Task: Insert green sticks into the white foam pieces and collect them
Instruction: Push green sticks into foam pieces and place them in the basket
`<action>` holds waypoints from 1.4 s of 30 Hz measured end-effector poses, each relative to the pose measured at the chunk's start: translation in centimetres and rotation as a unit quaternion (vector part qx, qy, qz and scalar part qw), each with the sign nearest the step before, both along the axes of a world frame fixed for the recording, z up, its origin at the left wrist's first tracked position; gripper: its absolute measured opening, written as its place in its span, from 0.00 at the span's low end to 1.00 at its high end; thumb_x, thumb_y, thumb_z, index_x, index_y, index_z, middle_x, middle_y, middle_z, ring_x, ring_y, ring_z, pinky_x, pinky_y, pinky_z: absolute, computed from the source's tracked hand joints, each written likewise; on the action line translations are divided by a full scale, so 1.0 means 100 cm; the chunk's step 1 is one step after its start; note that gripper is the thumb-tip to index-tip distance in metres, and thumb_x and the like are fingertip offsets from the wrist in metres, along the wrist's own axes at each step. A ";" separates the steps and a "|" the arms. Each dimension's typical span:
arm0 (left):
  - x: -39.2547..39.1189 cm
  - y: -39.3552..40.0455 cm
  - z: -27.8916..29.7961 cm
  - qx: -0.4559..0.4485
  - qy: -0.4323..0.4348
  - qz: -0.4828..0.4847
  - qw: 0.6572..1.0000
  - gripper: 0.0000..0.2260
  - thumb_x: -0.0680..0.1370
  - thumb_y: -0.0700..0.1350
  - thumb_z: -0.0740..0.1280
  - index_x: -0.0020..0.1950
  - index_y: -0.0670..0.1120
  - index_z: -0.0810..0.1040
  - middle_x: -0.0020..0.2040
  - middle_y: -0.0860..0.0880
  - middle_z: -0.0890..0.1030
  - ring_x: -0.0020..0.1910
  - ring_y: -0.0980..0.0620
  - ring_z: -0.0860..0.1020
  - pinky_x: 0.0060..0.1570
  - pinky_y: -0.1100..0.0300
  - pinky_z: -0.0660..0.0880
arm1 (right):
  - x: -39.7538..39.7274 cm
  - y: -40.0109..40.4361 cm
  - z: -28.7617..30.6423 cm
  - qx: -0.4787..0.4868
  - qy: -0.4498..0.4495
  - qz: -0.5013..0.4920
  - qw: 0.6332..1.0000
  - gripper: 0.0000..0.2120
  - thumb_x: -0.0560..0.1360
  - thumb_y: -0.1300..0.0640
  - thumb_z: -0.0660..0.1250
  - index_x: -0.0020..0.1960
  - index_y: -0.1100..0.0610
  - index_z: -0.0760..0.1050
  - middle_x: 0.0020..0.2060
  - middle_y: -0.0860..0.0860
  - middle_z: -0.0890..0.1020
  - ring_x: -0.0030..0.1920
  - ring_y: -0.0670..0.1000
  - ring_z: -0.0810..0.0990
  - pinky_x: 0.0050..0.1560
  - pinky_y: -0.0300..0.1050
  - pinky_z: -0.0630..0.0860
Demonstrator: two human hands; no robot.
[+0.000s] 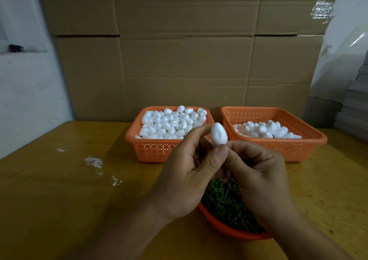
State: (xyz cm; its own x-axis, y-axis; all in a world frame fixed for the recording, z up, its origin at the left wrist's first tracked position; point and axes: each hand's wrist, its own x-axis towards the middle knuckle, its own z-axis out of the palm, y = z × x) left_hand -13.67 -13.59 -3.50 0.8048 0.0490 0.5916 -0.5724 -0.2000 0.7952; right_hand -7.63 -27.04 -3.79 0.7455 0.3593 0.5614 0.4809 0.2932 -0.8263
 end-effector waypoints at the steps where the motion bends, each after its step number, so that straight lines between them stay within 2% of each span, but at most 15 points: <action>1: 0.001 0.000 -0.003 -0.003 0.011 0.005 1.000 0.21 0.80 0.54 0.66 0.71 0.49 0.69 0.39 0.58 0.79 0.36 0.63 0.79 0.37 0.70 0.75 | 0.005 -0.002 0.001 -0.010 0.009 -0.016 1.000 0.08 0.73 0.57 0.70 0.44 0.62 0.84 0.28 0.55 0.82 0.27 0.46 0.79 0.29 0.38 0.76; 3: 0.003 0.001 -0.009 0.025 0.030 0.047 0.998 0.25 0.79 0.59 0.66 0.73 0.53 0.68 0.38 0.59 0.77 0.36 0.64 0.77 0.38 0.69 0.74 | 0.023 -0.008 0.005 -0.045 0.019 -0.075 0.996 0.05 0.76 0.60 0.71 0.42 0.59 0.83 0.29 0.56 0.83 0.27 0.45 0.78 0.29 0.36 0.75; 7: 0.005 0.005 -0.018 0.087 0.041 0.116 0.989 0.11 0.79 0.56 0.65 0.60 0.57 0.77 0.36 0.57 0.75 0.32 0.58 0.74 0.34 0.56 0.73 | 0.092 -0.027 0.007 -0.154 0.013 -0.266 0.951 0.04 0.77 0.59 0.71 0.47 0.55 0.85 0.30 0.50 0.83 0.25 0.42 0.77 0.28 0.40 0.74; 9: 0.006 0.004 -0.020 0.100 0.050 0.121 0.986 0.07 0.78 0.55 0.66 0.55 0.57 0.78 0.36 0.56 0.76 0.32 0.52 0.75 0.34 0.52 0.74 | 0.128 -0.038 0.005 -0.229 0.013 -0.337 0.913 0.06 0.78 0.57 0.71 0.51 0.56 0.85 0.33 0.48 0.83 0.28 0.48 0.79 0.30 0.46 0.75; 11: 0.005 0.003 -0.022 0.113 0.056 0.113 0.985 0.06 0.78 0.55 0.66 0.53 0.57 0.79 0.37 0.57 0.76 0.32 0.54 0.75 0.33 0.54 0.74 | 0.158 -0.050 0.003 -0.302 0.016 -0.378 0.875 0.07 0.78 0.55 0.70 0.50 0.56 0.85 0.34 0.51 0.84 0.32 0.55 0.81 0.33 0.50 0.77; 14: 0.005 0.002 -0.024 0.143 0.057 0.109 0.982 0.07 0.78 0.55 0.66 0.54 0.56 0.78 0.37 0.58 0.76 0.32 0.59 0.74 0.32 0.62 0.71 | 0.186 -0.060 0.005 -0.396 0.028 -0.415 0.819 0.12 0.78 0.52 0.68 0.45 0.59 0.85 0.34 0.56 0.84 0.34 0.59 0.83 0.33 0.45 0.73; 18: 0.005 -0.001 -0.025 0.157 0.052 0.116 0.979 0.09 0.79 0.55 0.66 0.58 0.57 0.77 0.37 0.55 0.77 0.32 0.60 0.74 0.34 0.68 0.68 | 0.202 -0.055 0.015 -0.472 0.031 -0.434 0.767 0.17 0.76 0.42 0.69 0.42 0.56 0.82 0.34 0.54 0.82 0.34 0.54 0.80 0.34 0.42 0.72; 20: 0.004 -0.002 -0.025 0.160 0.050 0.117 0.979 0.10 0.79 0.55 0.66 0.60 0.57 0.76 0.36 0.54 0.77 0.32 0.60 0.75 0.35 0.67 0.68 | 0.207 -0.052 0.018 -0.493 0.033 -0.431 0.755 0.18 0.74 0.42 0.71 0.38 0.57 0.79 0.33 0.54 0.80 0.33 0.54 0.78 0.33 0.42 0.70; 23: 0.004 -0.002 -0.025 0.166 0.054 0.116 0.978 0.09 0.79 0.54 0.66 0.59 0.56 0.76 0.36 0.54 0.76 0.32 0.60 0.74 0.34 0.67 0.68 | 0.210 -0.047 0.021 -0.520 0.037 -0.419 0.743 0.15 0.73 0.48 0.74 0.39 0.58 0.76 0.34 0.55 0.80 0.34 0.54 0.80 0.36 0.46 0.78; 28: 0.004 -0.002 -0.026 0.176 0.060 0.123 0.975 0.06 0.79 0.51 0.68 0.56 0.56 0.78 0.36 0.56 0.77 0.32 0.56 0.76 0.34 0.61 0.72 | 0.205 -0.045 0.025 -0.529 0.035 -0.435 0.728 0.14 0.75 0.48 0.71 0.39 0.58 0.74 0.34 0.55 0.79 0.33 0.54 0.79 0.32 0.43 0.73; 32: 0.006 -0.001 -0.026 0.169 0.065 0.133 0.974 0.05 0.79 0.48 0.70 0.55 0.54 0.79 0.38 0.56 0.78 0.34 0.53 0.78 0.35 0.59 0.75 | 0.196 -0.053 0.026 -0.495 0.029 -0.441 0.748 0.13 0.77 0.53 0.68 0.38 0.60 0.77 0.30 0.54 0.77 0.28 0.52 0.74 0.31 0.41 0.68; 35: 0.007 0.000 -0.028 0.165 0.068 0.142 0.974 0.04 0.81 0.45 0.68 0.55 0.53 0.79 0.39 0.55 0.80 0.36 0.55 0.79 0.35 0.60 0.76 | 0.176 -0.056 0.026 -0.418 0.013 -0.418 0.807 0.13 0.77 0.56 0.67 0.37 0.62 0.78 0.27 0.55 0.74 0.26 0.51 0.69 0.31 0.43 0.66; 37: 0.007 -0.001 -0.028 0.168 0.065 0.150 0.972 0.08 0.83 0.42 0.63 0.58 0.53 0.78 0.40 0.56 0.80 0.36 0.56 0.79 0.35 0.64 0.75 | 0.153 -0.053 0.026 -0.349 0.005 -0.377 0.858 0.11 0.78 0.59 0.66 0.39 0.61 0.81 0.28 0.56 0.79 0.25 0.50 0.70 0.28 0.42 0.66; 40: 0.009 -0.001 -0.028 0.166 0.061 0.172 0.969 0.13 0.85 0.39 0.57 0.62 0.55 0.74 0.42 0.57 0.80 0.35 0.57 0.79 0.35 0.66 0.73 | 0.108 -0.044 0.023 -0.279 0.003 -0.285 0.917 0.13 0.79 0.62 0.64 0.42 0.48 0.82 0.31 0.52 0.83 0.22 0.45 0.71 0.22 0.40 0.65; 42: 0.010 0.003 -0.026 0.159 0.059 0.183 0.968 0.16 0.84 0.36 0.55 0.61 0.55 0.73 0.43 0.56 0.80 0.35 0.57 0.78 0.35 0.66 0.73 | 0.081 -0.039 0.015 -0.296 -0.029 -0.239 0.924 0.16 0.78 0.64 0.63 0.45 0.45 0.82 0.29 0.50 0.83 0.20 0.43 0.71 0.21 0.35 0.64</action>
State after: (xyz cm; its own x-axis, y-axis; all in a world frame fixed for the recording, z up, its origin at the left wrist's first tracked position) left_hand -12.68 -13.34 -6.10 0.8312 0.1738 0.5281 -0.3252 -0.6184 0.7154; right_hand 0.48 -30.97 -2.27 0.8730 0.2544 0.4160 0.4876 -0.4592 -0.7425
